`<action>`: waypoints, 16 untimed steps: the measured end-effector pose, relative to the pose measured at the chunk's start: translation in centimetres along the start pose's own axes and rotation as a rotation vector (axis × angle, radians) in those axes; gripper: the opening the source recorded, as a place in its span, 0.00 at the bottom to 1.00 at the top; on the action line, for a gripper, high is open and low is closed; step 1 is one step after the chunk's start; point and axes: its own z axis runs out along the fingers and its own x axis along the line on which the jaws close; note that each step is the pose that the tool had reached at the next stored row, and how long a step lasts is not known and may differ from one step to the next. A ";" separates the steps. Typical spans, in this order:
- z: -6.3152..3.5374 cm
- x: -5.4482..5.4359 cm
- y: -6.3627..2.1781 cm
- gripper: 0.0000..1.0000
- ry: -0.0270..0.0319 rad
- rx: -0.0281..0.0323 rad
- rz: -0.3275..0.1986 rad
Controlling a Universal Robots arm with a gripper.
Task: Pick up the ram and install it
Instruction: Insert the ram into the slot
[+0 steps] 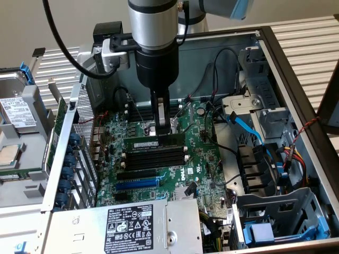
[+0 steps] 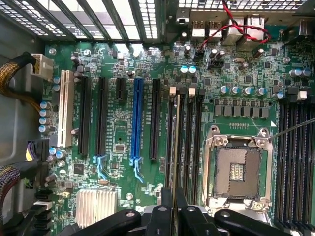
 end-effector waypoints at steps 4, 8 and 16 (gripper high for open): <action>0.47 0.0 -0.01 0.14 -0.0001 0.0006 0.000; 0.75 0.1 -0.01 0.14 -0.0009 0.0005 0.000; 0.89 0.5 0.00 0.14 -0.0125 0.0002 0.000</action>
